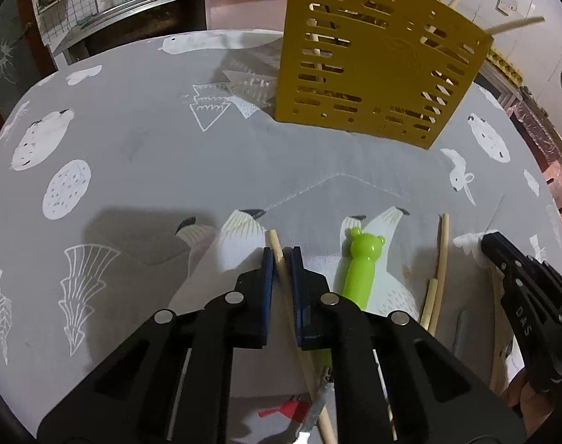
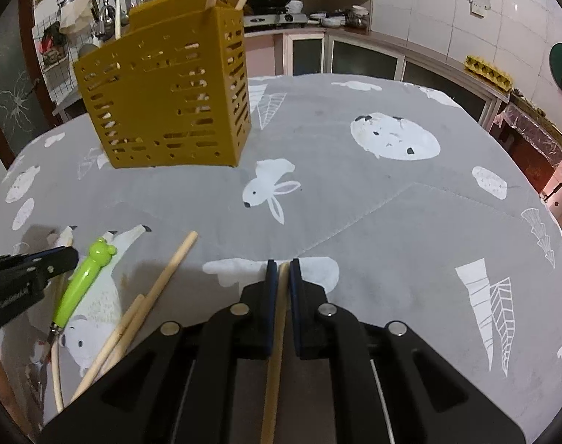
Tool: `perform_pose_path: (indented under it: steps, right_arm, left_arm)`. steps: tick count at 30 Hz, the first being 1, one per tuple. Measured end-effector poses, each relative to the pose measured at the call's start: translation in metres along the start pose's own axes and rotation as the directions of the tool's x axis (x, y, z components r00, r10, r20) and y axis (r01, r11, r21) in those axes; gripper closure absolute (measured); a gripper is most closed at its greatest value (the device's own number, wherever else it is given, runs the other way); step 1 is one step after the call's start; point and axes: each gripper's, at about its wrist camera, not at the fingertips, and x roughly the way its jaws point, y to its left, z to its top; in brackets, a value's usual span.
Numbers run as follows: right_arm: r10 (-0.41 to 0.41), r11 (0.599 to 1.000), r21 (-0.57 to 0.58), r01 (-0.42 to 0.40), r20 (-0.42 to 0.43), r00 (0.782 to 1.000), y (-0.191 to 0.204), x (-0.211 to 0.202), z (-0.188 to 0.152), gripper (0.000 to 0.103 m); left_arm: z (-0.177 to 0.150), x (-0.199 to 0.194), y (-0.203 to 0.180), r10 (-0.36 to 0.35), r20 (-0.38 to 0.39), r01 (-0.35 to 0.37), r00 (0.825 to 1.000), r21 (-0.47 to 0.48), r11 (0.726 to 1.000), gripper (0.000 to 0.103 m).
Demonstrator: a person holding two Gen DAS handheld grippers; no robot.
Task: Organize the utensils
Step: 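Grasp a wooden chopstick with the left tool while the right tool grasps another chopstick, then lift both chopsticks and carry them over the yellow holder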
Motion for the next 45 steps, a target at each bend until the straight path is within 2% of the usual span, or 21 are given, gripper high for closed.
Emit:
perform_pose_path:
  steps: [6, 15, 21, 25, 27, 28, 31, 34, 37, 38, 40, 45]
  right_arm:
    - [0.019, 1.0, 0.013, -0.02, 0.059, 0.998, 0.0, -0.02, 0.003, 0.096]
    - [0.023, 0.999, 0.024, -0.028, 0.2, 0.979, 0.001, -0.055, 0.014, 0.096]
    - [0.032, 0.998, 0.05, -0.048, 0.292, 0.956, -0.004, -0.077, 0.02, 0.096]
    - [0.029, 0.997, 0.054, -0.049, 0.326, 0.945, -0.006, -0.087, 0.025, 0.096]
    - [0.032, 0.998, 0.04, -0.047, 0.308, 0.951, -0.005, -0.087, 0.029, 0.096]
    - [0.045, 0.998, 0.027, -0.055, 0.275, 0.961, -0.004, -0.081, 0.031, 0.096]
    - [0.033, 0.999, 0.026, -0.04, 0.244, 0.969, -0.004, -0.069, 0.029, 0.096]
    - [0.045, 0.998, 0.037, -0.053, 0.185, 0.982, -0.006, -0.049, 0.022, 0.095]
    - [0.014, 1.0, 0.024, -0.018, 0.14, 0.99, -0.004, -0.033, 0.016, 0.094]
    - [0.003, 1.0, 0.021, -0.005, 0.116, 0.993, -0.004, -0.026, 0.014, 0.086]
    - [-0.006, 0.999, 0.036, 0.003, 0.097, 0.995, -0.005, -0.02, 0.013, 0.062]
    - [-0.03, 0.999, 0.03, 0.028, 0.067, 0.997, -0.005, -0.01, 0.013, 0.063]
  left_arm:
    - [0.005, -0.003, 0.005, -0.021, 0.02, 0.021, 1.0, 0.014, 1.0, 0.095]
    - [0.019, -0.04, 0.014, -0.05, 0.153, 0.046, 0.987, 0.029, 0.999, 0.096]
    - [0.029, -0.07, 0.021, -0.059, 0.262, 0.05, 0.963, 0.038, 0.998, 0.097]
    - [0.033, -0.092, 0.028, -0.058, 0.34, 0.048, 0.939, 0.039, 0.998, 0.099]
    - [0.035, -0.101, 0.03, -0.062, 0.363, 0.048, 0.93, 0.048, 0.998, 0.099]
    - [0.036, -0.103, 0.03, -0.063, 0.367, 0.047, 0.928, 0.051, 0.998, 0.099]
    - [0.039, -0.107, 0.034, -0.062, 0.375, 0.047, 0.925, 0.047, 0.998, 0.099]
    - [0.042, -0.102, 0.039, -0.054, 0.363, 0.044, 0.93, 0.037, 0.998, 0.099]
    - [0.043, -0.091, 0.043, -0.046, 0.343, 0.037, 0.938, 0.031, 0.999, 0.098]
    - [0.044, -0.088, 0.044, -0.041, 0.337, 0.033, 0.941, 0.03, 0.999, 0.098]
    - [0.045, -0.081, 0.046, -0.041, 0.322, 0.035, 0.946, 0.023, 0.999, 0.098]
    - [0.046, -0.071, 0.047, -0.039, 0.302, 0.032, 0.952, 0.026, 0.999, 0.098]
